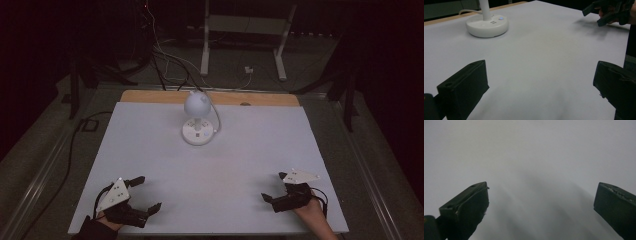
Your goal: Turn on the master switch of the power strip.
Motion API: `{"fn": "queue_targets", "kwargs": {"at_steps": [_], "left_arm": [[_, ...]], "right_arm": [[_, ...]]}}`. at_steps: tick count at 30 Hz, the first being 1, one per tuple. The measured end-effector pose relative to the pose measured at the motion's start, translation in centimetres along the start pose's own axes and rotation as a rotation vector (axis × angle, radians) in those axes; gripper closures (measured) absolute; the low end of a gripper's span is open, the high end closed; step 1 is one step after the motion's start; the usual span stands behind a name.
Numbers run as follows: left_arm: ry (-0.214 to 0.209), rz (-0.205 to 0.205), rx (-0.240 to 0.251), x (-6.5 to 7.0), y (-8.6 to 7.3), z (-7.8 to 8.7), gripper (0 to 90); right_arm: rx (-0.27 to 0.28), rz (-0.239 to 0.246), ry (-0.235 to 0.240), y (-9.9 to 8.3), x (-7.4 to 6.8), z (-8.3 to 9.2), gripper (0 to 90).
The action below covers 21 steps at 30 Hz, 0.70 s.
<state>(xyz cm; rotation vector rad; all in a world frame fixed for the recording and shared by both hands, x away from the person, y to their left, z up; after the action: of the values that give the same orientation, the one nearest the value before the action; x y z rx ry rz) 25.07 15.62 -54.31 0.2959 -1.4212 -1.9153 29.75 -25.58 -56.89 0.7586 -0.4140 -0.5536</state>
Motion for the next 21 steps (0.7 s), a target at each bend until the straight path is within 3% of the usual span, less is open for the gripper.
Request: {"fn": "queue_targets", "kwargs": {"at_steps": [12, 21], "left_arm": [[-0.001, 0.000, -0.002, 0.0, 0.0, 0.0, 0.2], [-0.002, 0.000, -0.005, 0.0, -0.1, -0.1, 0.2]], "right_arm": [[-0.060, -0.014, -0.055, -3.0, 0.4, 1.7, 0.0], [-0.081, 0.010, -0.066, -2.9, 0.4, 1.3, 0.0]]}}
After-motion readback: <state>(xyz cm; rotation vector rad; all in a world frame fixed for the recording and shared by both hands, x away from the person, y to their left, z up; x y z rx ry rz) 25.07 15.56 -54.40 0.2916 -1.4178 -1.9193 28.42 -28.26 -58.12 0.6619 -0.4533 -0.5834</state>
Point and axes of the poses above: each handheld gripper's, and its own axes: z roughly backward along the jaws, y roughly out of its top, x roughly to its right, the point moved 8 cm from there along -z, roughly forward along the jaws, and after that the axes turned 11 degrees about z, right-handed, at the moved point
